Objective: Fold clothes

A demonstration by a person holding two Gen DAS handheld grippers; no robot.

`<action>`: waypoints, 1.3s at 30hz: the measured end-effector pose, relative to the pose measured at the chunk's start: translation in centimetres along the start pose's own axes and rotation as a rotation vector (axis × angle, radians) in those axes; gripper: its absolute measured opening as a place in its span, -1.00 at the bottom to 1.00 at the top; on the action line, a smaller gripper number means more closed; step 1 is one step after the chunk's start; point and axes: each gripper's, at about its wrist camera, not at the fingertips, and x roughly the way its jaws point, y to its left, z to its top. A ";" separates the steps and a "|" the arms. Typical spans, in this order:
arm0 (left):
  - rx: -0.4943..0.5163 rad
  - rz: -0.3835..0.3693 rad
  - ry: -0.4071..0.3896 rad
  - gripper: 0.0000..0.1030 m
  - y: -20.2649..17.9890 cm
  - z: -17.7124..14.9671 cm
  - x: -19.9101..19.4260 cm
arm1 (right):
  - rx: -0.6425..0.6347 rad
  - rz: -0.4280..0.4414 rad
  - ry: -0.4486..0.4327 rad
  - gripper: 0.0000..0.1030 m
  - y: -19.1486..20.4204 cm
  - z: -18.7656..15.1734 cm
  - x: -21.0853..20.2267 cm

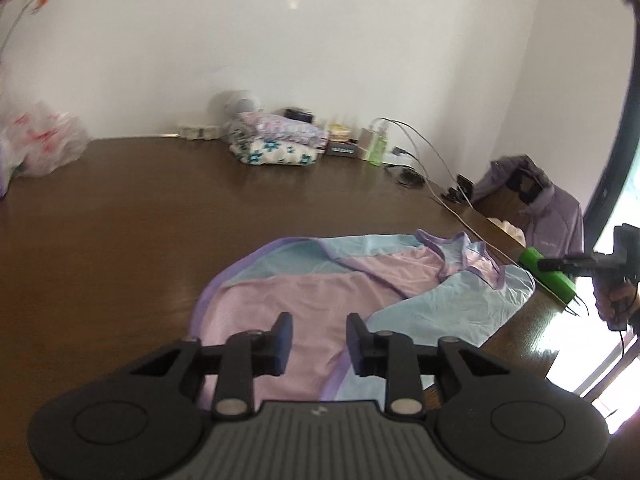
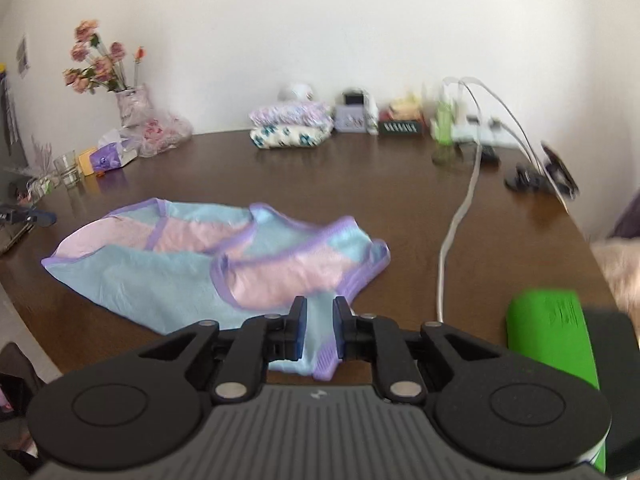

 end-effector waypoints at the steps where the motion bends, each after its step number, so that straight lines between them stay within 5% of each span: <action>1: 0.035 -0.020 0.020 -0.22 -0.9 0.6 1.7 | -0.026 0.005 -0.012 -0.73 0.5 0.7 0.3; 5: 0.124 -0.108 0.113 -0.23 -3.3 1.7 7.4 | -0.109 0.070 0.015 -0.73 3.4 2.3 5.4; 10: 0.187 -0.079 0.207 -0.23 -4.5 0.5 10.3 | -0.181 0.192 0.057 -0.73 6.3 2.4 8.6; 14: 0.161 -0.179 0.167 -0.14 -2.2 1.7 8.7 | -0.244 0.185 0.104 -0.54 6.5 2.0 8.8; 17: 0.186 -0.072 0.179 0.09 0.3 5.3 9.9 | -0.262 0.179 0.063 -0.33 5.4 4.9 8.7; 19: 0.181 -0.006 0.215 0.09 2.1 7.7 11.9 | -0.251 0.184 0.078 -0.33 4.7 7.5 10.7; 25: 0.019 0.021 0.344 0.07 6.0 11.2 19.0 | -0.233 0.119 0.190 -0.33 4.4 11.6 18.1; 30: 0.111 -0.034 0.368 -0.13 5.4 10.8 19.7 | -0.265 0.092 0.240 -0.38 5.1 11.0 20.7; 32: 0.104 -0.049 0.368 -0.15 5.6 10.8 19.4 | -0.242 0.097 0.254 -0.54 4.5 10.9 21.1; 39: 0.047 -0.104 0.359 -0.17 6.3 11.2 18.6 | -0.166 0.139 0.235 -0.60 2.8 11.2 20.5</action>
